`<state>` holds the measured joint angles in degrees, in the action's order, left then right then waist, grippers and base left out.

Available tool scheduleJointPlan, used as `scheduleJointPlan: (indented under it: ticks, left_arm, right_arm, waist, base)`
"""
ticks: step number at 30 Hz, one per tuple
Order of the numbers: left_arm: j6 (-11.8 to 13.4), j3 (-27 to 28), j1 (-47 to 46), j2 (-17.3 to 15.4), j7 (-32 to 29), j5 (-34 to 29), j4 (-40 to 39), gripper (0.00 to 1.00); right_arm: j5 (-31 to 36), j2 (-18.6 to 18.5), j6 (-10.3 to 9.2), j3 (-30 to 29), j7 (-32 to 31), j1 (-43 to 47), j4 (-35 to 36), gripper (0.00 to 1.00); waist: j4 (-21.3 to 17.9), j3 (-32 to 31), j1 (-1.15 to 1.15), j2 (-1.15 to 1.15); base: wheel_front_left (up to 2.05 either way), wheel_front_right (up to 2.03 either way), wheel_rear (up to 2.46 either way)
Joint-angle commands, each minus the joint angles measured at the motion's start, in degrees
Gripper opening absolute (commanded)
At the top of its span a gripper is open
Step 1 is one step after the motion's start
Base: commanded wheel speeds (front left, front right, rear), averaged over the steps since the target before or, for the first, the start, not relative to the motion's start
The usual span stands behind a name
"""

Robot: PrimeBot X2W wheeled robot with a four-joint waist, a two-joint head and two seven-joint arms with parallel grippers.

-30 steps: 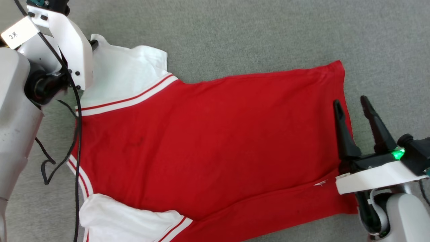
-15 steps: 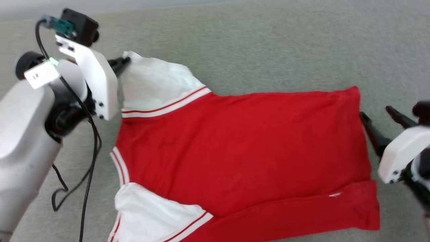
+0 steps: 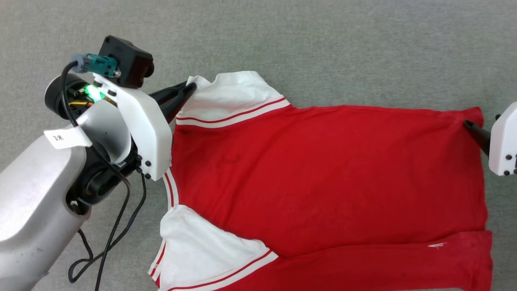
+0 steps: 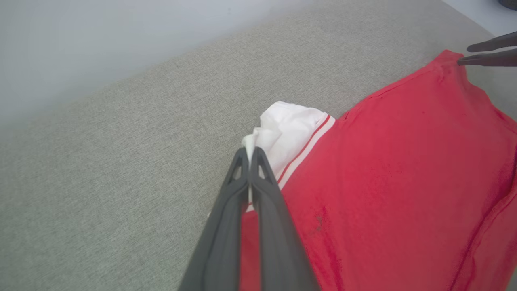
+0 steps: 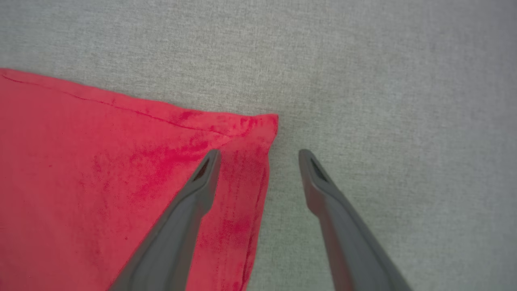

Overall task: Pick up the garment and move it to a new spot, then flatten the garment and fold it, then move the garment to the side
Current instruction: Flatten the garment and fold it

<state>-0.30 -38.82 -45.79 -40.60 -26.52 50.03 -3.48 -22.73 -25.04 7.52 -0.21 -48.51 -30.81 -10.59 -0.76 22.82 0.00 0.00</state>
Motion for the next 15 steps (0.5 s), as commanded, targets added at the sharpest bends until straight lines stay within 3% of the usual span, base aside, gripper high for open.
scheduleJointPlan:
  ticks: [1,13,14,15]
  left_arm:
    - [0.5,-0.2,0.7,-0.1,0.0,-0.5,-1.7,0.00]
    - [1.3,-0.8,0.9,0.3,0.4,-1.4,-5.3,0.00]
    - [1.3,-0.9,0.8,0.4,0.5,-1.4,-5.3,0.00]
    - [1.4,-0.9,0.8,0.4,0.6,-1.5,-5.2,0.00]
  right_arm:
    - [0.6,-0.4,-0.07,0.1,-0.7,-1.7,-1.6,1.00]
    - [1.4,-0.4,-0.05,4.4,-1.3,-3.0,-9.7,1.00]
    - [1.1,-0.3,-0.05,4.9,-1.3,-2.7,-10.4,0.73]
    - [0.9,-0.2,-0.05,5.2,-1.1,-2.5,-11.0,0.24]
  waist:
    - [1.3,1.4,0.00,0.00]
    - [3.5,3.1,0.00,0.00]
    - [3.6,3.1,0.00,0.00]
    - [3.6,3.0,0.00,0.00]
  base:
    - [0.00,0.00,0.00]
    - [0.00,0.00,0.00]
    - [0.00,0.00,0.00]
    - [0.00,0.00,0.00]
